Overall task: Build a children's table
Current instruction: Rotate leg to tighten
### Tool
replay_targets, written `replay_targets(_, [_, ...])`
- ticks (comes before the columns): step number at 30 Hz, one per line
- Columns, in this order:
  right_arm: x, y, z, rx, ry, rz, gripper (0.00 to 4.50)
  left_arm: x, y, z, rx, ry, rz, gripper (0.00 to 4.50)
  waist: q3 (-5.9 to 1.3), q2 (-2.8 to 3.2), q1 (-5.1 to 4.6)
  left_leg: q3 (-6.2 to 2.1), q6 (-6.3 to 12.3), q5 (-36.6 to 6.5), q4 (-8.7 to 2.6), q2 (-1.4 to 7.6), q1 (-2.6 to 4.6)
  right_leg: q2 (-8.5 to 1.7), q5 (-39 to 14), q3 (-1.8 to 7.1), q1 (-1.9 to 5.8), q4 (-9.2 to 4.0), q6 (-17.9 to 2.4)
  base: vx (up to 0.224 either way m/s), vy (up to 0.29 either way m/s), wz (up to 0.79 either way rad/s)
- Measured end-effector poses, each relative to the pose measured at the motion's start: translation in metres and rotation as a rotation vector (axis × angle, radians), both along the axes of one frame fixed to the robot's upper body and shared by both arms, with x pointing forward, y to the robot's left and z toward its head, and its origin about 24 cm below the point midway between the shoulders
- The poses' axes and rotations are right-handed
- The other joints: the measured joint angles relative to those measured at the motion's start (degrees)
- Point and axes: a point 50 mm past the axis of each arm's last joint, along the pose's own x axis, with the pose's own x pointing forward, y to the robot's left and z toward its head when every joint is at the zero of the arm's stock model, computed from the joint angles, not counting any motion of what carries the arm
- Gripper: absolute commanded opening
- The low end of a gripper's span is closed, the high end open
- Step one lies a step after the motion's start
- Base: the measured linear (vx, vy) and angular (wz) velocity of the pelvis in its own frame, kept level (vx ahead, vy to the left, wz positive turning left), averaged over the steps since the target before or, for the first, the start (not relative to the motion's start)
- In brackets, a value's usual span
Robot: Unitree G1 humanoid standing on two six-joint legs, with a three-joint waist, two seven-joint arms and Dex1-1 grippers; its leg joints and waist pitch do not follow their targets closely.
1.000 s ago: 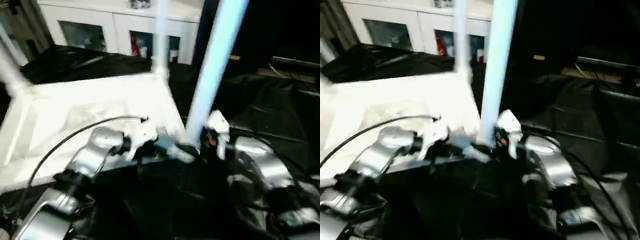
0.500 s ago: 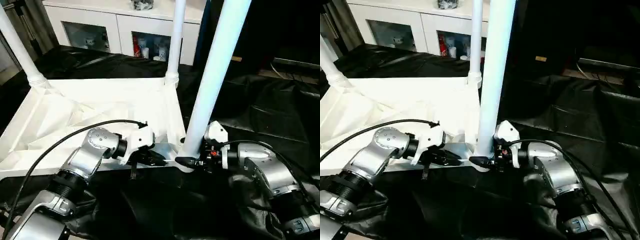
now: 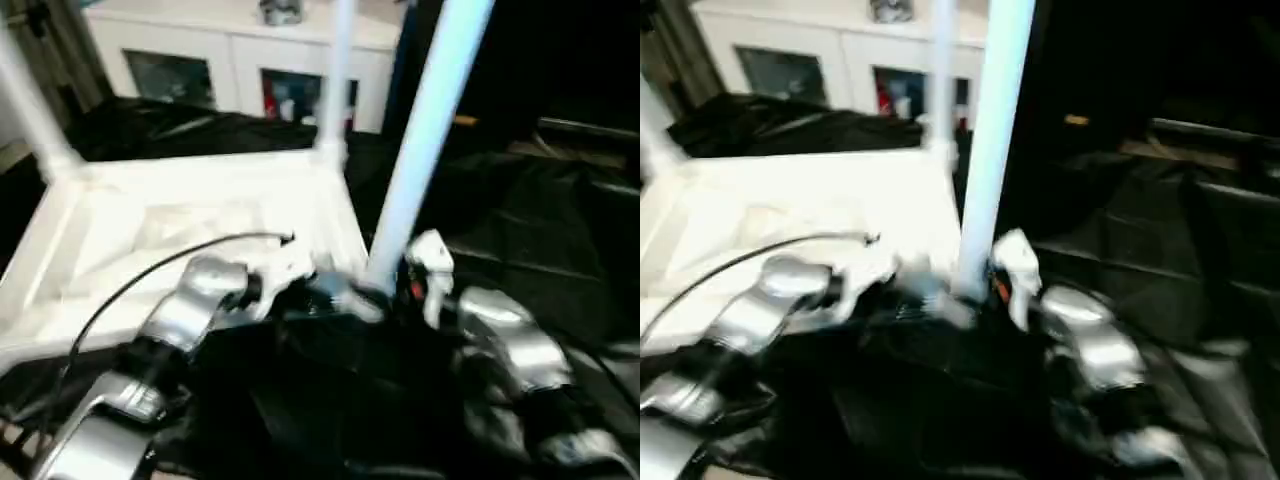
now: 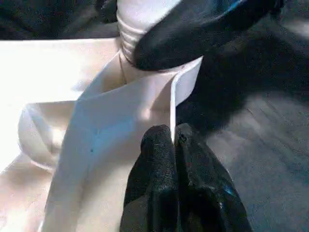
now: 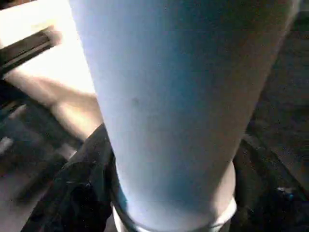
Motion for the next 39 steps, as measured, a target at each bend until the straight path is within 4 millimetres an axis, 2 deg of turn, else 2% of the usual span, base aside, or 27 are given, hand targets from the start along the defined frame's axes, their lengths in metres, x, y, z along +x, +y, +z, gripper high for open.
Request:
replay_targets(6, [0.018, 0.015, -0.001, 0.001, -0.001, -0.2, 2.74, 0.01, -0.012, -0.002, -0.01, -0.009, 0.135, 0.0, -0.04, -0.05, -0.31, -0.03, -0.03, 0.0, -0.1, 0.0, 0.0, 0.01, 0.0, -0.03, 0.12, -0.02, 0.0, 0.0, 0.0, 0.0])
replay_targets(10, [0.021, 0.018, -0.002, 0.003, -0.009, -0.238, 2.74, 0.012, -0.015, -0.001, -0.005, -0.02, 0.151, 0.0, -0.06, -0.07, -0.27, -0.03, -0.03, 0.0, -0.1, 0.0, -0.01, 0.01, 0.0, -0.03, 0.13, -0.03, 0.0, 0.0, 0.0, 0.0])
replay_targets(11, [0.021, 0.018, -0.002, 0.006, -0.009, -0.237, 3.3, 0.012, -0.015, -0.001, -0.005, -0.022, 0.149, 0.0, -0.08, -0.11, -0.26, -0.03, -0.03, 0.0, -0.11, 0.0, -0.01, 0.01, 0.0, -0.03, 0.13, -0.03, 0.0, 0.0, 0.0, 0.0])
replay_targets(14, [0.021, 0.018, -0.001, 0.03, -0.014, -0.207, 3.53, 0.011, -0.013, -0.001, -0.001, -0.031, 0.132, 0.0, -0.08, -0.12, -0.35, -0.02, -0.01, 0.0, -0.11, 0.0, -0.03, 0.01, 0.0, -0.03, 0.11, -0.03, 0.0, 0.0, 0.0, 0.0])
replay_targets(19, [0.013, 0.012, -0.001, 0.052, -0.037, -0.089, 3.63, 0.008, -0.006, -0.001, -0.002, -0.02, 0.078, 0.0, -0.08, -0.1, -0.29, -0.02, -0.01, 0.0, -0.21, 0.02, -0.04, 0.05, 0.0, -0.07, 0.05, -0.04, 0.0, 0.0, 0.0, 0.0])
replay_targets(27, [-0.006, -0.005, 0.0, -0.031, -0.054, 0.213, 3.63, -0.005, 0.01, 0.0, -0.016, 0.021, -0.087, 0.0, -0.08, -0.06, 0.0, -0.02, 0.0, 0.0, -0.22, 0.05, -0.05, 0.05, -0.1, -0.1, 0.05, -0.07, 0.0, 0.0, 0.0, 0.0])
replay_targets(33, [-0.024, -0.012, 0.003, -0.065, -0.025, 0.452, 3.63, -0.019, 0.021, 0.0, -0.018, 0.076, -0.235, 0.0, -0.06, -0.04, 0.79, 0.06, 0.02, 0.0, -0.18, 0.14, -0.02, 0.03, -0.1, -0.17, 0.03, -0.1, 0.0, 0.0, 0.0, 0.0])
replay_targets(39, [-0.035, -0.015, 0.004, -0.089, 0.005, 0.574, 3.07, -0.026, 0.032, 0.001, -0.004, 0.107, -0.309, 0.0, -0.01, -0.13, 1.18, 0.07, 0.01, 0.0, -0.18, 0.23, -0.03, 0.04, -0.1, -0.24, 0.0, -0.1, 0.0, 0.0, 0.0, 0.0])
